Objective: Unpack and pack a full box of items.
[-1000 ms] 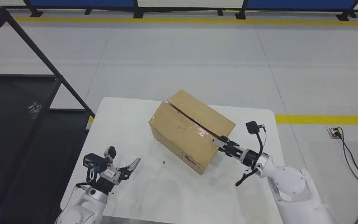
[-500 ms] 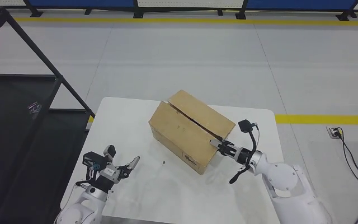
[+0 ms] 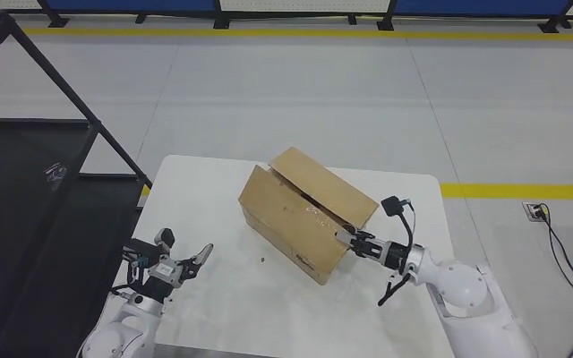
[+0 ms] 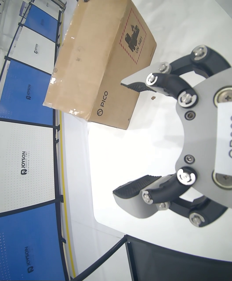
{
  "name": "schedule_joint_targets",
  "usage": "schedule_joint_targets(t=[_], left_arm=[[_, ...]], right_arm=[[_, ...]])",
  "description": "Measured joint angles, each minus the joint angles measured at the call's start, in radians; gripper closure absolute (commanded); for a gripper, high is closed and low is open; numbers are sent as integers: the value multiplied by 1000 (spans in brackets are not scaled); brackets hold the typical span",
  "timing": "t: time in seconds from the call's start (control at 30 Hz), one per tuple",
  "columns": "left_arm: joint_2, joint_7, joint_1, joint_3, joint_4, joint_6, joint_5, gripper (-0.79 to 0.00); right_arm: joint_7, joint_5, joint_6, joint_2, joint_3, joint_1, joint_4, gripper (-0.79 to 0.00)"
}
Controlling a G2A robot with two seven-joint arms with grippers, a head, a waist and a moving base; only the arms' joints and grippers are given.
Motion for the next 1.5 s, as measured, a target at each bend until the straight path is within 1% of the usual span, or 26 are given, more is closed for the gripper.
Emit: schedule_joint_targets(t=[0.37,0.63,0.73,0.77,0.8,0.83,0.93,1.03,1.13,1.23,1.3,1.37,1.43,1.5], left_arm=[[2,-13,-8,-45,29,22,-28,-785],[2,-28,-14,-55,40,37,-31,-785],[2,-42,-21,-55,44,40,-31,-785],[2,-48,-26,-54,46,40,-31,-785],[2,-51,-29,-53,47,39,-30,-785],[2,-55,-32,-51,48,38,-29,-785],[3,-62,-40,-45,47,33,-24,-785],[2,-65,-43,-38,48,30,-23,-785],[2,-67,-47,-31,51,26,-23,-785],[1,-69,-52,-23,55,24,-22,-785],[0,-72,-57,-17,58,23,-21,-785],[0,-74,-61,-12,58,23,-21,-785],[0,-76,-65,-7,57,22,-20,-785],[-1,-78,-69,-4,57,20,-20,-785]], right_arm=[[138,86,-107,23,10,-3,8,0],[227,136,-190,38,-1,7,28,0],[237,136,-204,44,0,5,29,0],[235,129,-205,46,1,4,27,-302],[229,121,-204,48,1,2,24,-748],[222,113,-201,50,2,-1,21,-785],[179,79,-206,55,13,-21,-4,-785],[94,-3,-227,62,42,-71,-56,-785],[-32,-113,-264,66,73,-150,-141,-785],[-180,-264,-314,69,109,-247,-239,-785],[-306,-413,-339,68,122,-327,-309,-785],[-417,-552,-334,66,121,-401,-361,-785],[-490,-629,-316,65,120,-435,-376,-785],[-487,-626,-316,65,120,-431,-375,-785]])
